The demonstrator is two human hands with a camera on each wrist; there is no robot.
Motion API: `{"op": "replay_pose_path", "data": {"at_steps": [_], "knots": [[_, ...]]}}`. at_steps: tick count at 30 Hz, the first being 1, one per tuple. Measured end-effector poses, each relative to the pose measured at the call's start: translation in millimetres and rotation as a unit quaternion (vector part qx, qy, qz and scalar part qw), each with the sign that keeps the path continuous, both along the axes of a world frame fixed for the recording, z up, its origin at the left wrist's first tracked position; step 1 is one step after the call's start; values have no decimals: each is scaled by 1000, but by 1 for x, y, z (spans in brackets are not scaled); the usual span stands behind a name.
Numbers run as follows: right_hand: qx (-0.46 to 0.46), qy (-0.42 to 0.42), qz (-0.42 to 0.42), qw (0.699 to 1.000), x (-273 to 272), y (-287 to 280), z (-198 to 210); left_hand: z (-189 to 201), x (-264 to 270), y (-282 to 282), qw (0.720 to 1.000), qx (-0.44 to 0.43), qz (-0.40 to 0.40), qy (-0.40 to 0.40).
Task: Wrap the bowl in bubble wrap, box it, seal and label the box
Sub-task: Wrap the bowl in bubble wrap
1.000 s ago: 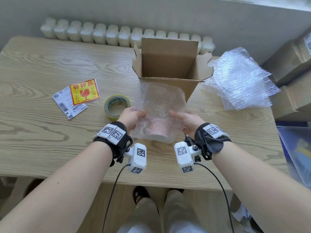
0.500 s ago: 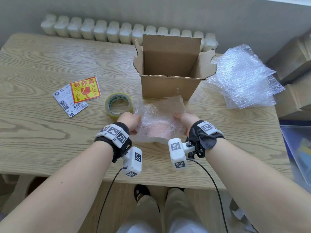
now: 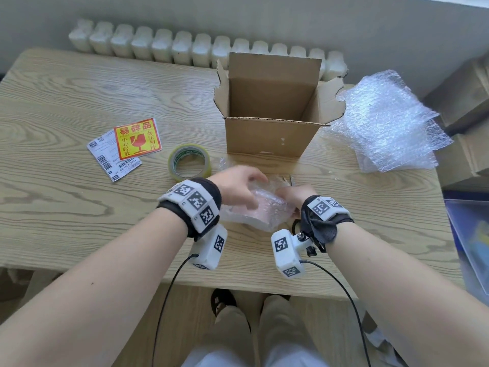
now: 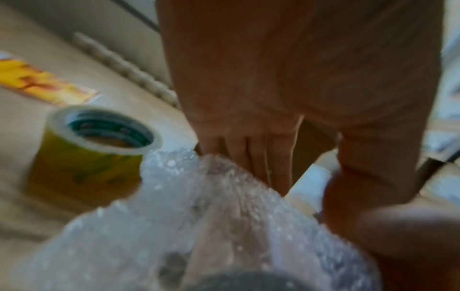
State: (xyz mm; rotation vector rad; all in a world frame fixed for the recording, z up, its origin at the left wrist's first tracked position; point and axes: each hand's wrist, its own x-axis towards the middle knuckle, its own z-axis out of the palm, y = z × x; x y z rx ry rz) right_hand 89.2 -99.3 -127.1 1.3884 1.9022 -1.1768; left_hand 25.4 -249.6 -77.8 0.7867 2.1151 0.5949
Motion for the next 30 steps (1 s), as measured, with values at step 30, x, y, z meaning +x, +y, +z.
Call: {"op": "replay_pose_path", "data": {"at_steps": [30], "knots": [[-358,254,-132,889,32,36,44,1,1,-1,795,227,307,-471]]}}
